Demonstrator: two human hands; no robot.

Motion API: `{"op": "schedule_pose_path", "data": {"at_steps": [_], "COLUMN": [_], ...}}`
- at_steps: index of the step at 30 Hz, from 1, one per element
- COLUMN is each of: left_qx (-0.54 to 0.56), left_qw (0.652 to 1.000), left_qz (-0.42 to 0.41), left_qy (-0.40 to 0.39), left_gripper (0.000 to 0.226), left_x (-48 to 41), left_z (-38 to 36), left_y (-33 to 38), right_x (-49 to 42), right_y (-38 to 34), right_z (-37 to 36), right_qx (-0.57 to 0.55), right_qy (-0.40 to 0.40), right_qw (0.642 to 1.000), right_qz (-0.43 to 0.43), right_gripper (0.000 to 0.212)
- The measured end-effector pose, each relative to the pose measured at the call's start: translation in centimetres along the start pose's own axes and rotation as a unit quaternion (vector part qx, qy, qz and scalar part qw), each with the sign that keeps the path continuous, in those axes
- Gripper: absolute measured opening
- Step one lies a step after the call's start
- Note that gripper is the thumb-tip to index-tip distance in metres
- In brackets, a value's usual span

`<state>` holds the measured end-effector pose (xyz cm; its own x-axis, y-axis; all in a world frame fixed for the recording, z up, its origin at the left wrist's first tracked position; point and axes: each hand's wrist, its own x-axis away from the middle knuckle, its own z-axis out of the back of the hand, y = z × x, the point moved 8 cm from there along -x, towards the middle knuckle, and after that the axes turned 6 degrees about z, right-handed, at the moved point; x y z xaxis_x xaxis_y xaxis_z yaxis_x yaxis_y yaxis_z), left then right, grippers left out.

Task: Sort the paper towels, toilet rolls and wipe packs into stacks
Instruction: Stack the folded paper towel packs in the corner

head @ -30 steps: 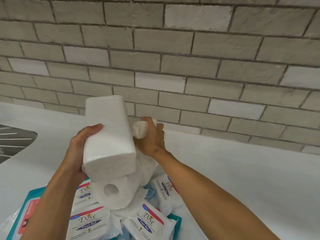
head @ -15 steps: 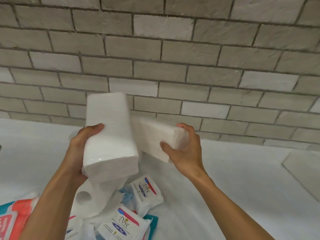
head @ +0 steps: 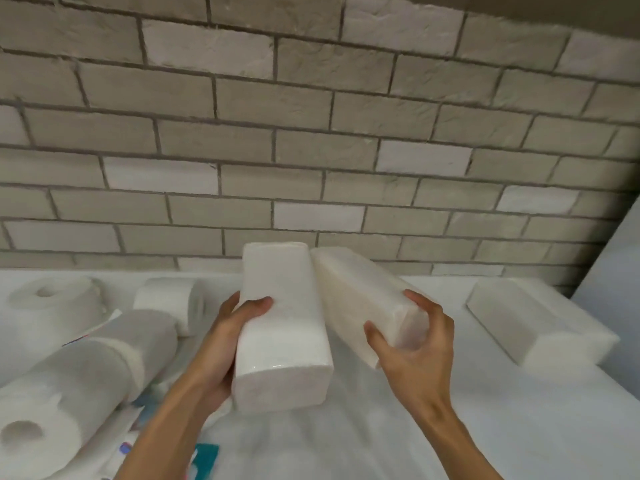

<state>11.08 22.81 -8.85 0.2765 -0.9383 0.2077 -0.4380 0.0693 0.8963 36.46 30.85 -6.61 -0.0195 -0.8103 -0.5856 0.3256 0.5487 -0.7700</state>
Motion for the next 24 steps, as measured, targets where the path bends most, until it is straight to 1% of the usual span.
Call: {"op": "schedule_pose_path", "data": {"at_steps": [10, 16, 21, 24], "left_qx": [-0.008, -0.005, -0.010, -0.011], "left_qw": [0.995, 0.989, 0.984, 0.985], "left_qz": [0.051, 0.087, 0.095, 0.095], "left_qy": [-0.087, -0.123, -0.151, -0.147], "left_gripper": [0.071, 0.091, 0.079, 0.079], "left_x": [-5.0, -8.7, -10.3, -11.3], "left_z": [-14.1, -23.2, -30.5, -33.6], "left_y": [-5.6, -9.5, -12.1, -13.5], "right_x": [-3.8, -6.4, -9.2, -10.9], "right_y": [5.1, 9.1, 12.5, 14.8], "right_z": [12.6, 19.9, 25.2, 27.8], "right_qx": [0.060, 0.085, 0.098, 0.106], "right_qy": [0.089, 0.126, 0.144, 0.143], "right_qw": [0.994, 0.988, 0.983, 0.982], "right_qz": [-0.020, -0.036, -0.052, -0.065], "right_gripper": [0.075, 0.072, 0.072, 0.073]}}
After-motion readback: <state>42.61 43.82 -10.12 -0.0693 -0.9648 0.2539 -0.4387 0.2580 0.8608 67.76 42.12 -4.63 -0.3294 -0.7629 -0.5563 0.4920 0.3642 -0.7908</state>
